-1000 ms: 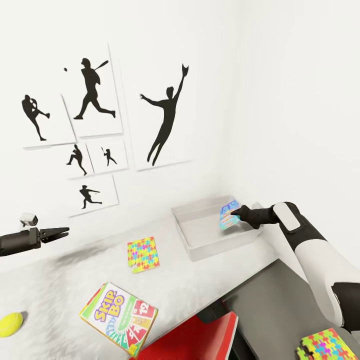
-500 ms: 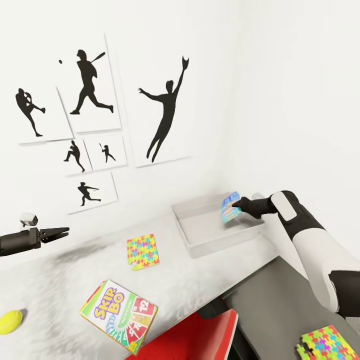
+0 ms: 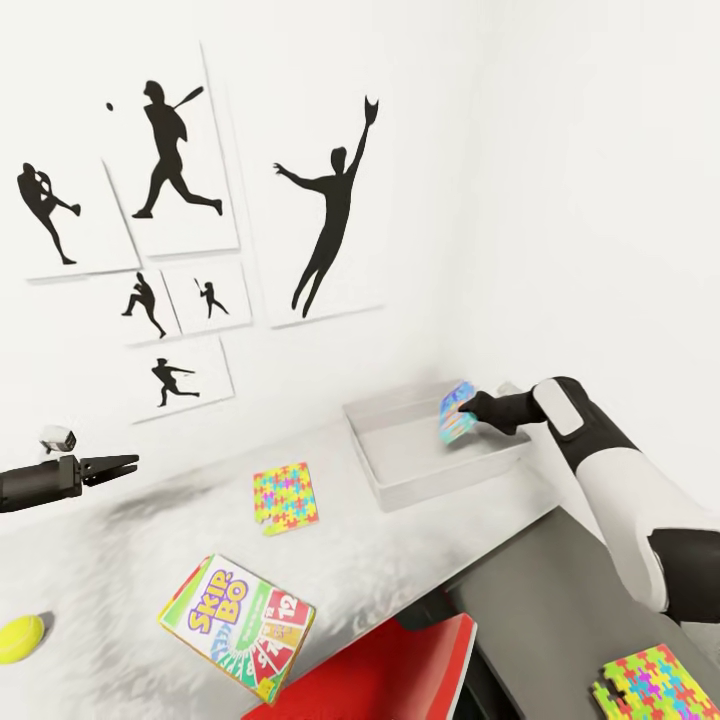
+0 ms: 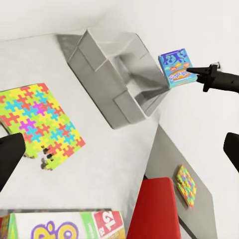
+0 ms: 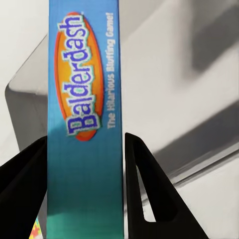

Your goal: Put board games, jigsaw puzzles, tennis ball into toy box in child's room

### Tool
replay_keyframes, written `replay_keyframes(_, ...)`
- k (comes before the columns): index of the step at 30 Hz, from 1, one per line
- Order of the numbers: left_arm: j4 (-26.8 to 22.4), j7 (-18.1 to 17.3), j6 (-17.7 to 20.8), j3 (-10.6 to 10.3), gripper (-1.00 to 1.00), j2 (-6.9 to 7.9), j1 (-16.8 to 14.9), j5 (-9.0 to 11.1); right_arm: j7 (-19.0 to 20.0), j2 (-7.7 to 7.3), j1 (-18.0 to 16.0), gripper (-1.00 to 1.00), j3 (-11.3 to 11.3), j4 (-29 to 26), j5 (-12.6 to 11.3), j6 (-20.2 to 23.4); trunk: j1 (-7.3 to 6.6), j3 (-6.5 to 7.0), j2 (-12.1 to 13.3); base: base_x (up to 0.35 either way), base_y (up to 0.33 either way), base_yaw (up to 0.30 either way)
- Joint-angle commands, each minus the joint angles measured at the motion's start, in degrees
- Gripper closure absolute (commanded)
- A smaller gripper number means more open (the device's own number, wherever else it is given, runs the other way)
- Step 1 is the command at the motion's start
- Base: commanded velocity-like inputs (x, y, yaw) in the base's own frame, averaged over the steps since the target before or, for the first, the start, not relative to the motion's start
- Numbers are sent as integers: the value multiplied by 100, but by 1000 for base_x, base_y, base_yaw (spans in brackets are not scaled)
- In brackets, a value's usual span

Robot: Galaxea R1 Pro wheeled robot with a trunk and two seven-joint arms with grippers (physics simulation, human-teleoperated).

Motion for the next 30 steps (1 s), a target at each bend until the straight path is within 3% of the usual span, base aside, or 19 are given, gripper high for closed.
replay_keyframes(1,-1,-25,61,0,-100,2,-4,-5,-51,-1,-6,100,35,-6,-49,10,2,-19,-9,0,0,0)
replay_keyframes(9,-1,-25,61,3,-100,4,-4,-5,-48,33,-15,100,36,-7,93,21,2,-93,-9,0,0,0)
replay_keyframes(30,-1,-25,52,3,-100,4,-4,-5,-56,15,-93,100,36,-18,117,23,2,-287,-9,0,0,0)
